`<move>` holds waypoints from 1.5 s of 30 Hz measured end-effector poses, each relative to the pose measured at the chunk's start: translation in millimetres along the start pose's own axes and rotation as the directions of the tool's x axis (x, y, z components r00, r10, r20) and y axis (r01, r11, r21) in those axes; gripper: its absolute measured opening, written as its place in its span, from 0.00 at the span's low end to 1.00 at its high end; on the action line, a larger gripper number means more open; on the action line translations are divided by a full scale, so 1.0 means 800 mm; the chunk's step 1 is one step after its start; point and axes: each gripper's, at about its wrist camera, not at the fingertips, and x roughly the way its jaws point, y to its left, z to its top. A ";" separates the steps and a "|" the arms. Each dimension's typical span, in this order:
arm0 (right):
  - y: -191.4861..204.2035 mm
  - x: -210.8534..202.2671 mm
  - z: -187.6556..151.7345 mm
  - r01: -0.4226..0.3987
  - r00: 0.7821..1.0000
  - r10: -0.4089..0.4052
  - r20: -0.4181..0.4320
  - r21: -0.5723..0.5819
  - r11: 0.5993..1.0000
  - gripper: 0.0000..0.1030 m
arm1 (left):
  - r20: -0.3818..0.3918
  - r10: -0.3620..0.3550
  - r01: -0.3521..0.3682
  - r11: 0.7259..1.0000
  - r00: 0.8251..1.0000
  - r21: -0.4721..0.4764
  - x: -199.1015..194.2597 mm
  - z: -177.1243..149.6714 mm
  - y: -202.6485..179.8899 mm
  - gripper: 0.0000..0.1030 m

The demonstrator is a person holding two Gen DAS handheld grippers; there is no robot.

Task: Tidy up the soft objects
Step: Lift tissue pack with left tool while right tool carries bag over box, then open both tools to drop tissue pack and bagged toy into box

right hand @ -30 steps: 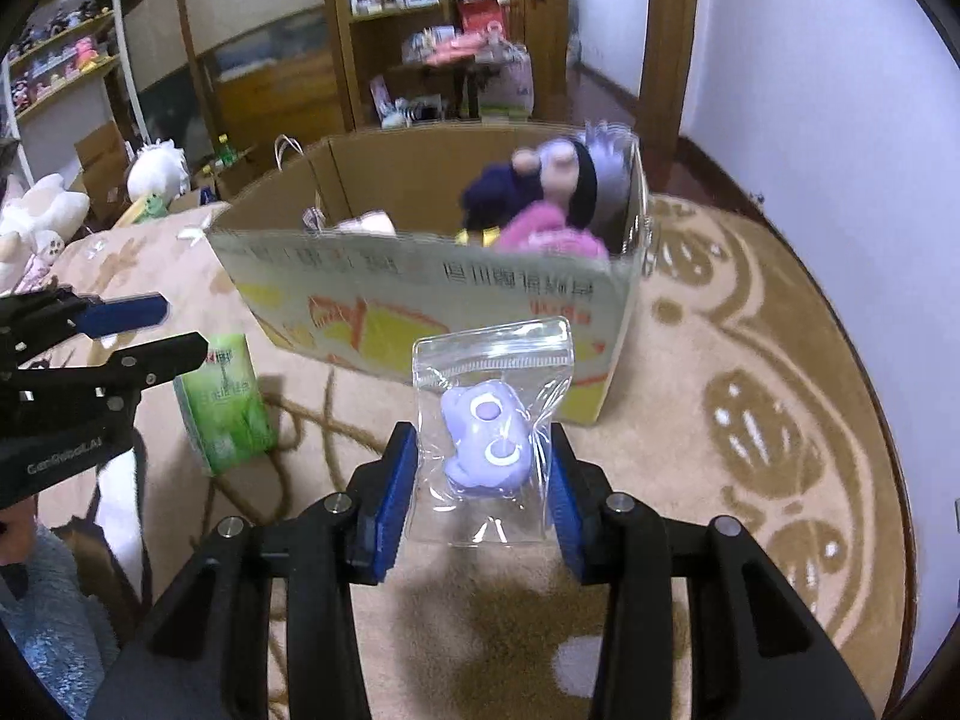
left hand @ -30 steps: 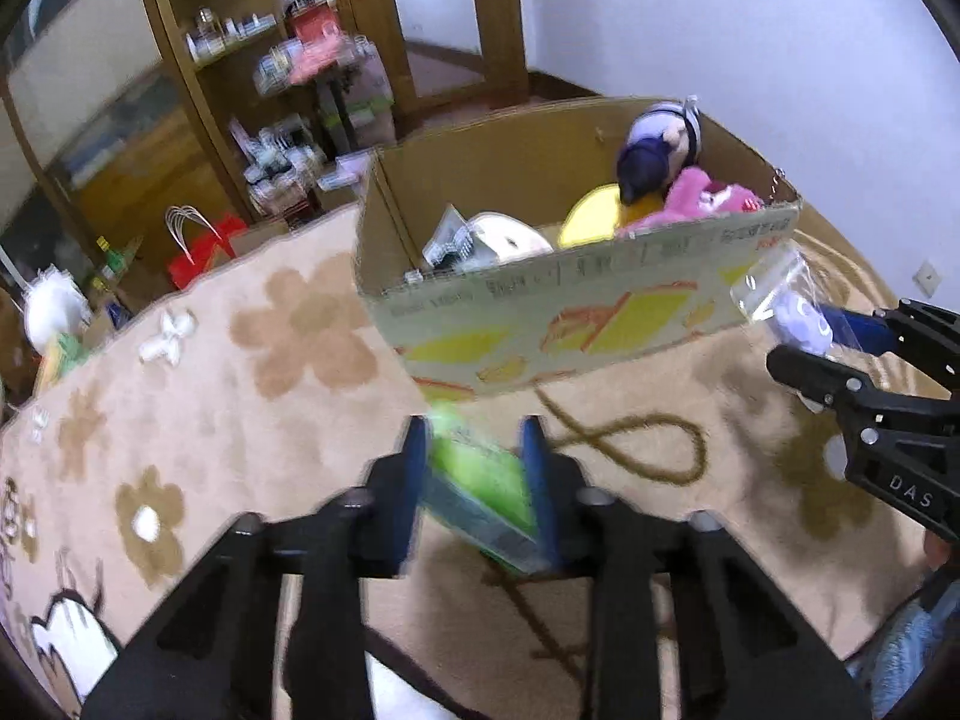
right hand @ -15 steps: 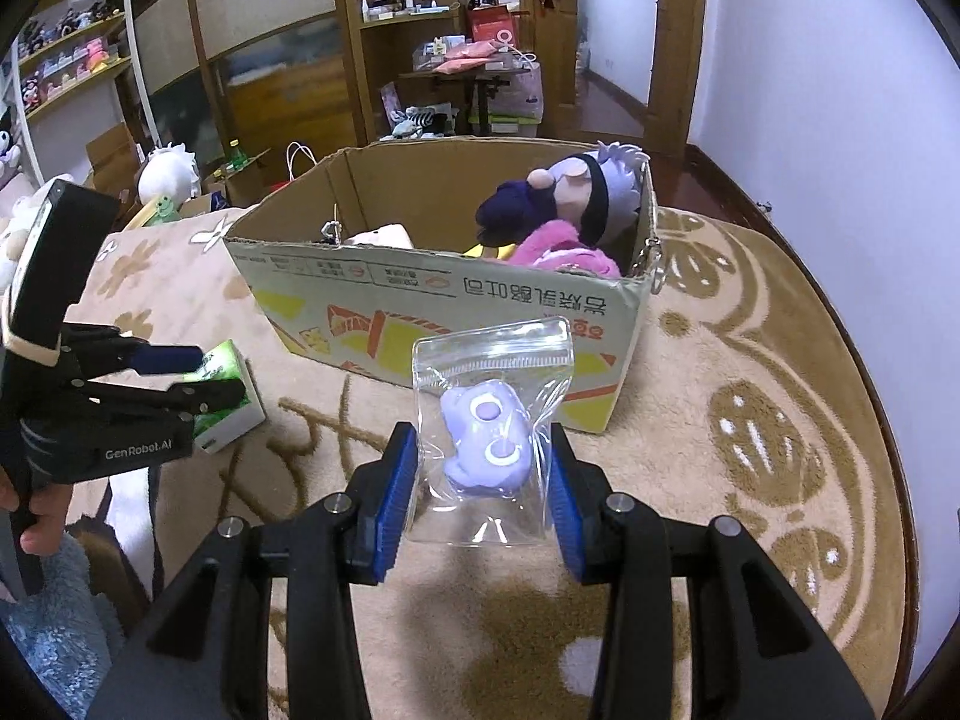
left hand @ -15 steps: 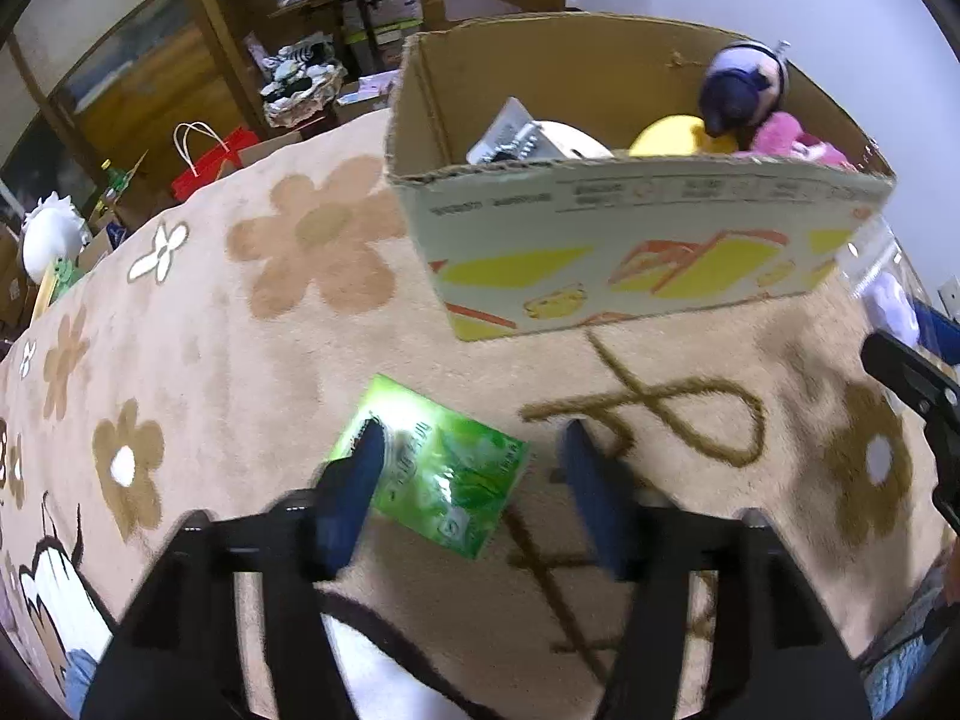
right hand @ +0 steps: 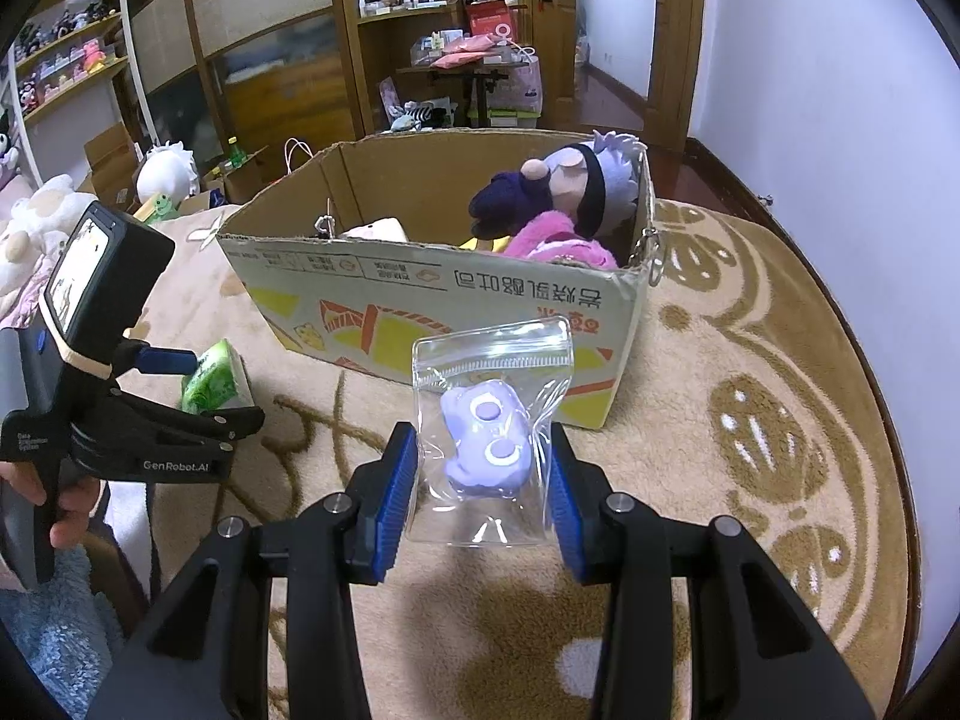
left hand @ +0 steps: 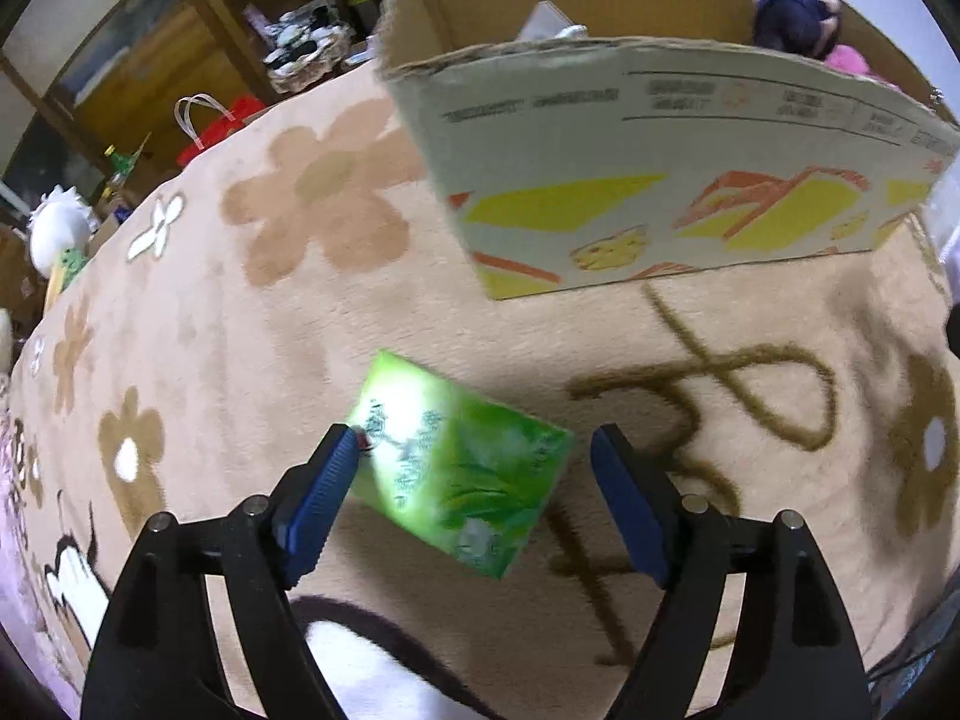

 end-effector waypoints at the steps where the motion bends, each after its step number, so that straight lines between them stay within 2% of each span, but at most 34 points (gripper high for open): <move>1: 0.000 0.000 0.000 -0.001 1.000 0.001 0.000 -0.001 1.000 0.43 | -0.005 0.005 -0.005 1.000 1.000 -0.009 0.001 0.000 0.002 0.79; 4: 0.001 0.001 0.000 -0.005 1.000 0.005 0.001 -0.001 1.000 0.43 | -0.020 -0.004 0.003 1.000 1.000 -0.031 0.005 0.001 0.008 0.84; 9: 0.001 0.001 0.001 -0.004 1.000 0.004 0.002 -0.001 1.000 0.43 | -0.030 -0.016 0.015 0.999 0.999 -0.043 0.015 0.005 0.015 0.84; 14: -0.001 -0.001 0.004 -0.003 1.000 0.002 0.015 0.002 1.000 0.43 | -0.037 -0.052 0.050 0.997 0.998 -0.063 0.018 0.005 0.022 0.78; 17: -0.001 -0.002 0.005 -0.005 1.000 0.005 0.017 0.003 1.000 0.43 | -0.037 -0.066 0.063 0.995 0.997 -0.080 0.017 0.004 0.025 0.77; 22: -0.002 -0.003 0.006 -0.006 1.000 0.006 0.019 0.001 1.000 0.43 | -0.028 -0.129 0.123 0.981 0.991 -0.151 0.010 0.002 0.043 0.77; 25: -0.004 -0.005 0.008 -0.008 1.000 0.008 0.026 0.003 1.000 0.43 | -0.008 -0.157 0.154 0.975 0.988 -0.162 0.000 -0.001 0.046 0.77; 27: -0.004 -0.007 0.009 -0.007 1.000 0.007 0.030 0.002 1.000 0.43 | 0.016 -0.148 0.148 0.978 0.989 -0.148 -0.010 -0.004 0.043 0.77; 32: -0.006 -0.017 0.010 0.002 0.998 -0.002 0.067 0.008 1.000 0.43 | 0.136 -0.114 0.129 0.986 0.984 -0.103 -0.052 -0.013 0.036 0.77; 36: -0.011 -0.030 0.014 0.010 0.993 -0.012 0.115 0.022 1.000 0.43 | 0.280 -0.092 0.118 0.990 0.956 -0.078 -0.095 -0.018 0.036 0.77; 41: -0.015 -0.046 0.023 0.016 0.982 -0.021 0.188 0.027 0.999 0.43 | 0.442 -0.073 0.106 0.993 0.894 -0.051 -0.136 -0.016 0.028 0.76; 45: -0.017 -0.054 0.036 0.015 0.970 -0.021 0.241 0.026 1.000 0.43 | 0.529 -0.071 0.109 0.993 0.845 -0.041 -0.156 -0.008 0.025 0.76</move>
